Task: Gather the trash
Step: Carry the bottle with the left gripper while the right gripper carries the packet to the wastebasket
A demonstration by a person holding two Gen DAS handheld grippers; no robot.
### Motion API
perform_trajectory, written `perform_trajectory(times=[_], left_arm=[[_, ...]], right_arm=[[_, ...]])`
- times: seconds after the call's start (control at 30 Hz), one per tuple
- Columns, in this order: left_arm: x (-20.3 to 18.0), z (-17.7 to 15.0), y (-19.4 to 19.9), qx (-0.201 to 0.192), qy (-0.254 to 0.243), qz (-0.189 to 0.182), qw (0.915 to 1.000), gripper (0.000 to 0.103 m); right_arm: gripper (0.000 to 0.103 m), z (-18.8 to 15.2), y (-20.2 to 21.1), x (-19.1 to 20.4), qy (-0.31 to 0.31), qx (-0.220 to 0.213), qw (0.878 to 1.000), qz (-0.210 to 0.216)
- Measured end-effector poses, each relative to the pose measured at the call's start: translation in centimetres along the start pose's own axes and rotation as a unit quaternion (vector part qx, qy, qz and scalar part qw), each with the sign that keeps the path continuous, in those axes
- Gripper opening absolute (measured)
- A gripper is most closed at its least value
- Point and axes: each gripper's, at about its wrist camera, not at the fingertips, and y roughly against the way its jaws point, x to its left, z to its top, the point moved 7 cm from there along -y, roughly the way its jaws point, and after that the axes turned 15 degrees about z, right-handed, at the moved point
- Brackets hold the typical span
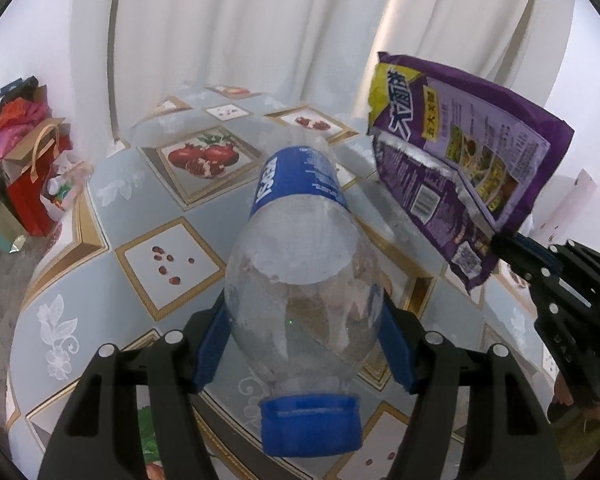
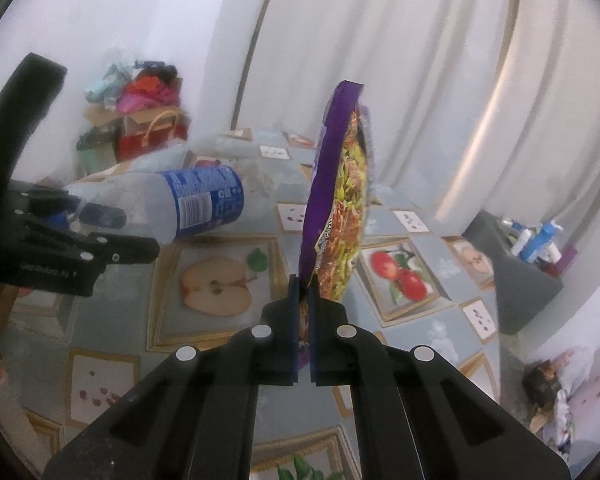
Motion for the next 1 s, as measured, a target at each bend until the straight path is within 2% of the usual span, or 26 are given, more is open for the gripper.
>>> perform_trajectory(times=[0.17,0.37,0.63,0.73,0.87,1.0], left_arm=[[-0.9,0.8,0.9,-0.017,-0.006,-0.012,0.9998,0.065],[-3.7,2.0,3.7,-0.046,-0.026,-0.036,0.998,0.064],[-11.1,3.2,8.6,-0.08,-0.079,-0.094,0.9892,0.064],[-15.1,3.3,10.4,-0.092,-0.112,-0.123,0.9818,0.064],[-21.4,3.4,12.5,-0.103,-0.154,-0.175,0.967,0.064],[-28.9,3.2,14.4,-0.105,-0.196,-0.236,0.946,0.064]], right_arm=[[0.001,-0.3,2.7,-1.3,-0.017,-0.019,0.999,-0.022],[0.001,-0.9,7.7,-2.6,-0.03,-0.049,0.997,-0.059],[0.001,-4.6,15.7,-5.7,-0.071,-0.078,0.985,-0.136],[0.001,-7.2,19.3,-7.6,-0.096,-0.081,0.976,-0.176],[0.001,-11.0,24.1,-10.3,-0.138,-0.079,0.96,-0.229],[0.001,-15.4,28.6,-13.0,-0.182,-0.067,0.938,-0.287]])
